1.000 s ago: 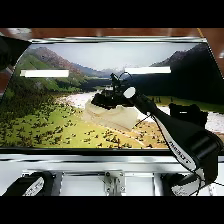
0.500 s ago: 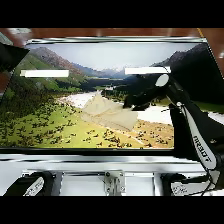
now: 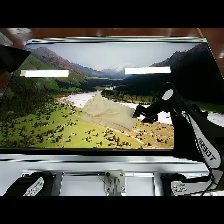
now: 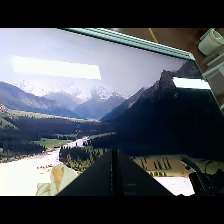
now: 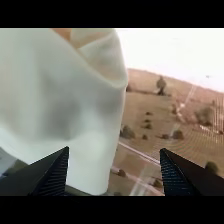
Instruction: Fold the shirts.
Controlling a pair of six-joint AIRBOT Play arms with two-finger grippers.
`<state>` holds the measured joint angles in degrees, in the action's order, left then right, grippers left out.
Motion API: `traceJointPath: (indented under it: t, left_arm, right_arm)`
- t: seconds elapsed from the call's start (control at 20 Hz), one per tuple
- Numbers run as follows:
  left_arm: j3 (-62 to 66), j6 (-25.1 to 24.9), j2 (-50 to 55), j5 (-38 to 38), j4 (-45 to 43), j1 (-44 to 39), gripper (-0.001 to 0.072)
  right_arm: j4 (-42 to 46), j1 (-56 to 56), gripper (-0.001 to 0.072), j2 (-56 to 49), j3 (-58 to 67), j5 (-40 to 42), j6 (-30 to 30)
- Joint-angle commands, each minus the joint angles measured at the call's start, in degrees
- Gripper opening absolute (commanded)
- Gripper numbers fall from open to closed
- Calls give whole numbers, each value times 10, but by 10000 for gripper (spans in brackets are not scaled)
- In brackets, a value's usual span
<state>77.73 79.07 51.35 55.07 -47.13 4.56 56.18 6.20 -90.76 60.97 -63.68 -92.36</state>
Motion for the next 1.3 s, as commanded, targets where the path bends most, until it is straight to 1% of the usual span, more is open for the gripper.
traceJointPath:
  t: [0.0,0.05,0.2,0.35,0.4,0.45,0.5,0.55,0.6,0.65,0.7,0.8,0.9,0.95,1.0,1.05,1.15,1.25]
  left_arm:
    - [0,-6,-2,7,2,-3,38]
    - [0,-6,-3,7,6,-3,38]
    - [0,-6,-6,7,8,-3,38]
    - [0,-6,-8,7,29,-3,38]
    - [0,-6,-9,7,33,-3,38]
    - [0,-6,-10,7,33,-3,38]
    - [0,-6,-11,6,33,-3,38]
    - [0,-6,-11,5,32,-3,38]
    - [0,-6,-11,5,32,-3,38]
    - [0,-6,-10,5,31,-3,38]
    - [0,-6,-9,5,30,-3,38]
    - [0,-6,-8,5,30,-3,38]
    - [0,-5,-7,5,30,-3,38]
    - [0,-5,-7,9,30,-3,38]
    - [0,-6,-7,17,29,-2,38]
    - [0,-6,-6,26,29,-2,38]
    - [0,-5,-6,42,30,-2,38]
    - [0,-3,-7,58,30,-2,38]
  right_arm:
    - [-25,5,684,-18,-17,44,-15]
    - [-37,5,684,-23,-17,48,-12]
    - [-108,5,682,-30,-17,70,31]
    - [-128,9,677,-30,-17,72,37]
    - [-127,15,564,-30,-17,73,37]
    - [-129,24,371,-30,-17,74,38]
    - [-137,34,95,-30,-17,74,48]
    - [-161,43,84,-28,-16,70,78]
    - [-196,46,72,-23,-12,50,134]
    - [-234,46,72,-13,-1,17,203]
    - [-251,42,72,-2,16,-16,236]
    - [-255,23,72,30,81,-70,236]
    - [-255,-7,72,69,161,-81,202]
    - [-250,-26,72,86,202,-75,172]
    - [-233,-50,72,101,248,-69,126]
    - [-205,-76,72,111,290,-66,83]
    - [-121,-133,71,121,368,-91,27]
    - [-31,-193,72,120,418,-142,-5]
